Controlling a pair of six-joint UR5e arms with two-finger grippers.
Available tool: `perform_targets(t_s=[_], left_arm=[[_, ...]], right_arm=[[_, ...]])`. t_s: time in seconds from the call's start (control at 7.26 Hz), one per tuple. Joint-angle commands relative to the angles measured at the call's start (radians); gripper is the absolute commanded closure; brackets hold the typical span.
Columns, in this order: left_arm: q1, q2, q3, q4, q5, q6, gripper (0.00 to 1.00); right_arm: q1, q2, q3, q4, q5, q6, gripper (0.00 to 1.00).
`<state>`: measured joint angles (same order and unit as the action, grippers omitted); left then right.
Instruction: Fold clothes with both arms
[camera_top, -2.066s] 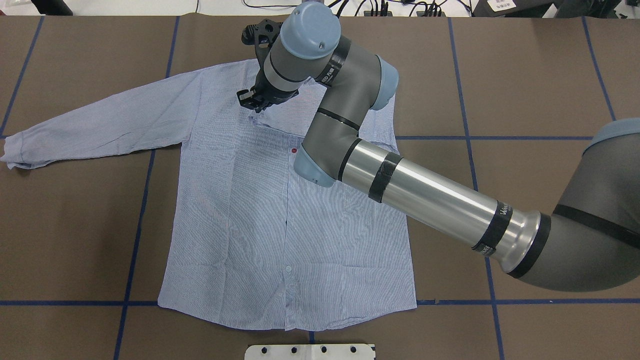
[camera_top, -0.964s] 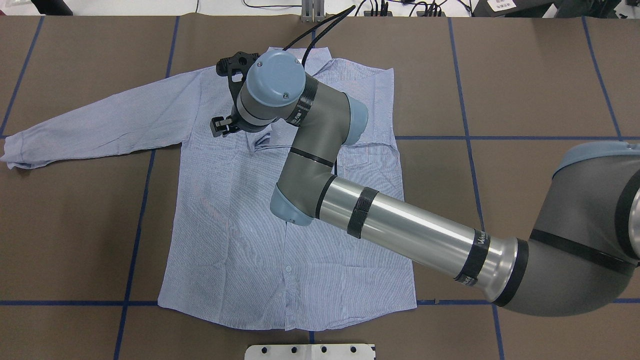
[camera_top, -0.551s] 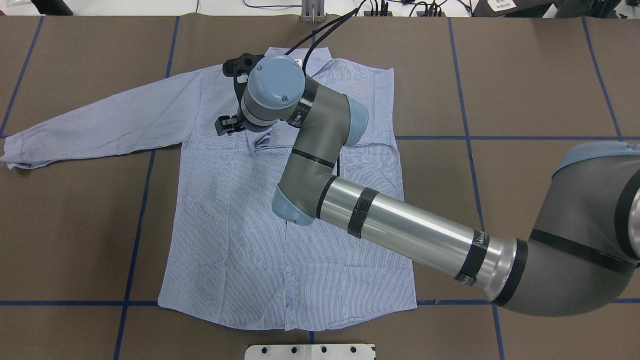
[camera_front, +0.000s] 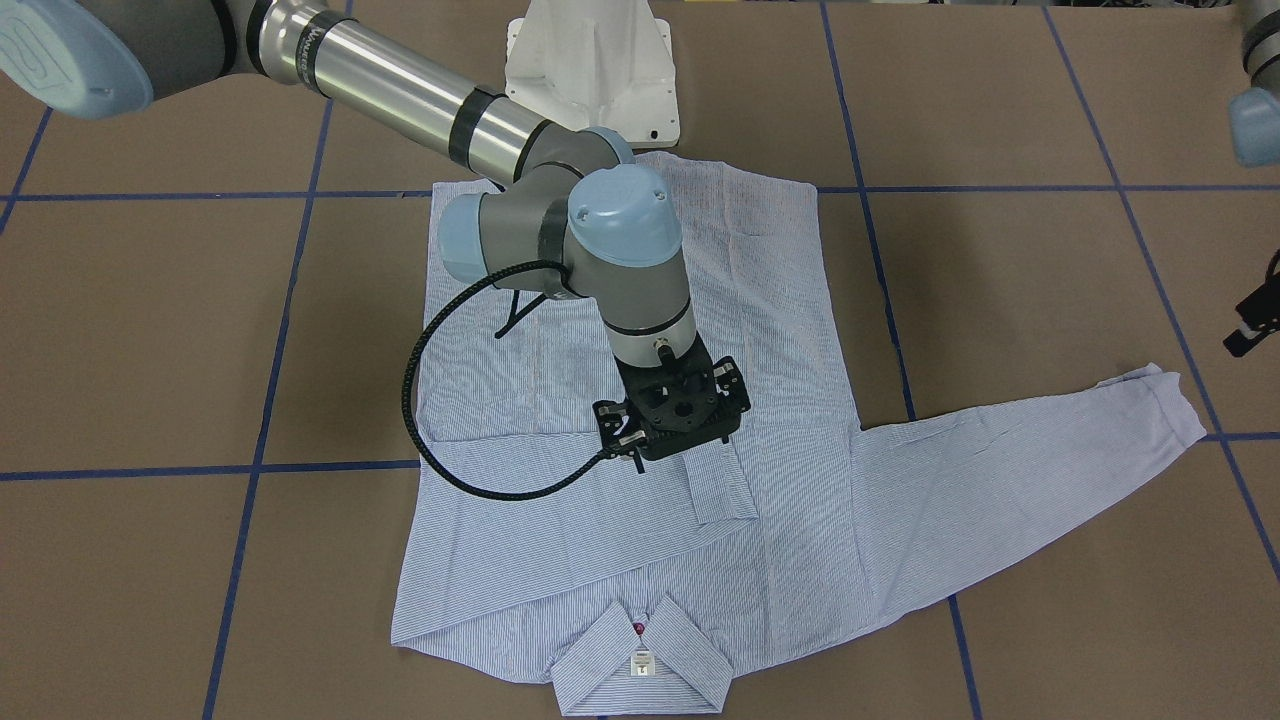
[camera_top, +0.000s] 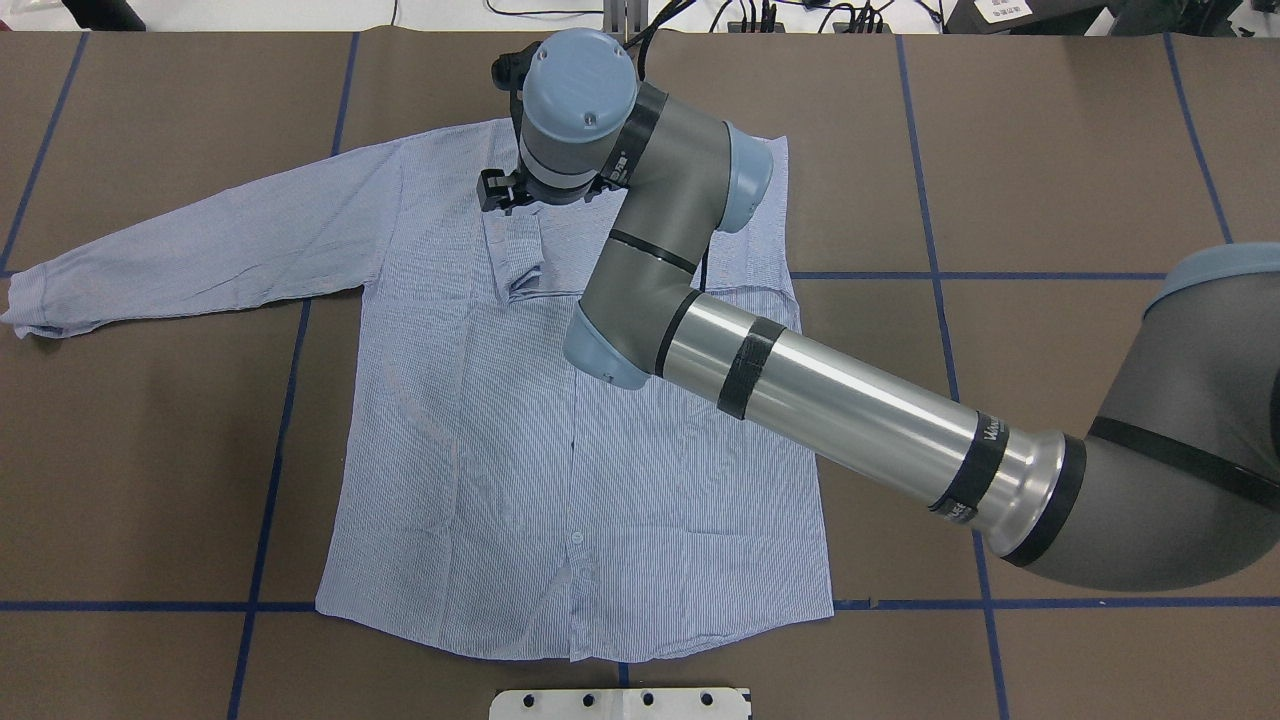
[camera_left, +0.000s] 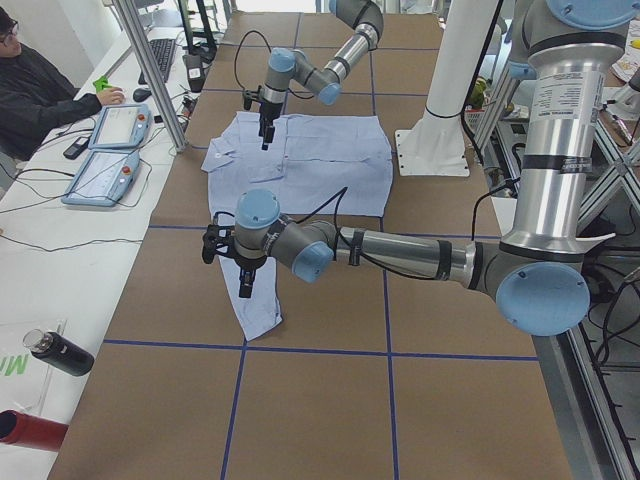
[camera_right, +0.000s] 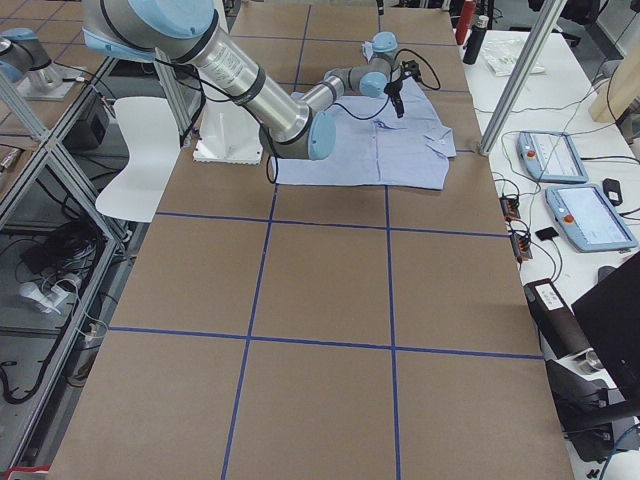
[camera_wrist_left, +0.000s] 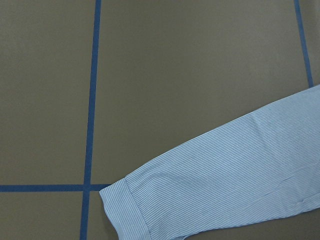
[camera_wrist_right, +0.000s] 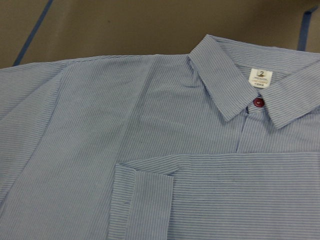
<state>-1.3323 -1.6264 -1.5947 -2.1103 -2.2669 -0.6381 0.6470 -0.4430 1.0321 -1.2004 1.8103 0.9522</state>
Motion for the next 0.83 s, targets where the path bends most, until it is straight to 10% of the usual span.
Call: perform_targets(t_s=[0.0,0.69], left_arm=[[0.067,0.003,0.159,-0.232,0.073,-0.101,0.01],[0.167,0.002,0.407,-0.518,0.222,-0.285,0.01]], right_arm=[[0.061,-0.009,0.109,-0.248,0.108,-0.001,0.01],[0.148,-0.186,0.365,-0.436,0.221,-0.069,0.01]])
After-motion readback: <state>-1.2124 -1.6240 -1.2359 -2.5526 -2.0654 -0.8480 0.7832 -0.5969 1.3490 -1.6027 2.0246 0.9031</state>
